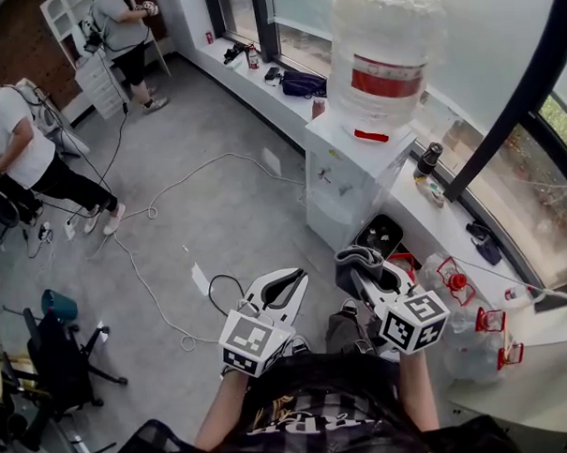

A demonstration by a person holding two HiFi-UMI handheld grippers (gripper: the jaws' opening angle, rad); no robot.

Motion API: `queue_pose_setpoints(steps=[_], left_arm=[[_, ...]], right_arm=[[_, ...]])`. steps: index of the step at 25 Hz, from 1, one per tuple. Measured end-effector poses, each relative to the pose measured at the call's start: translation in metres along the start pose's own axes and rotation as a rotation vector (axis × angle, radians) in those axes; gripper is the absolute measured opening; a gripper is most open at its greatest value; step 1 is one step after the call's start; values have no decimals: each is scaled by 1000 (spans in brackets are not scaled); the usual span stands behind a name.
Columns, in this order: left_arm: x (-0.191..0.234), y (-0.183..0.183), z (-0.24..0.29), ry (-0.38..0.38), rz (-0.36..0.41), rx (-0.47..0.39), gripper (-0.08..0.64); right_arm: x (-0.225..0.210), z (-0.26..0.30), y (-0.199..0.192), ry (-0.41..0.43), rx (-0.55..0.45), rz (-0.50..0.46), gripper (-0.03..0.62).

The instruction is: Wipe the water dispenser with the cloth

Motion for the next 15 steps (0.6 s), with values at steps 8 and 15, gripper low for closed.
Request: queue_pose_setpoints(steps=[8, 15], left_arm=[[-10, -6, 2, -20, 1, -1, 23], [-17, -7, 3, -44, 8, -3, 23]], right_arm=[[-3, -7, -10, -26, 15, -4, 106], [-5, -14, -11, -68, 32, -39, 106]])
Point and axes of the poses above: the fingertips, and each gripper's own axes: z forward along the fingers, x to its left, y out of its top, the point moved 2 cm from there along -z, backward along the fingers, and after that the axes turned 10 degrees about x, right-handed, at the moved point
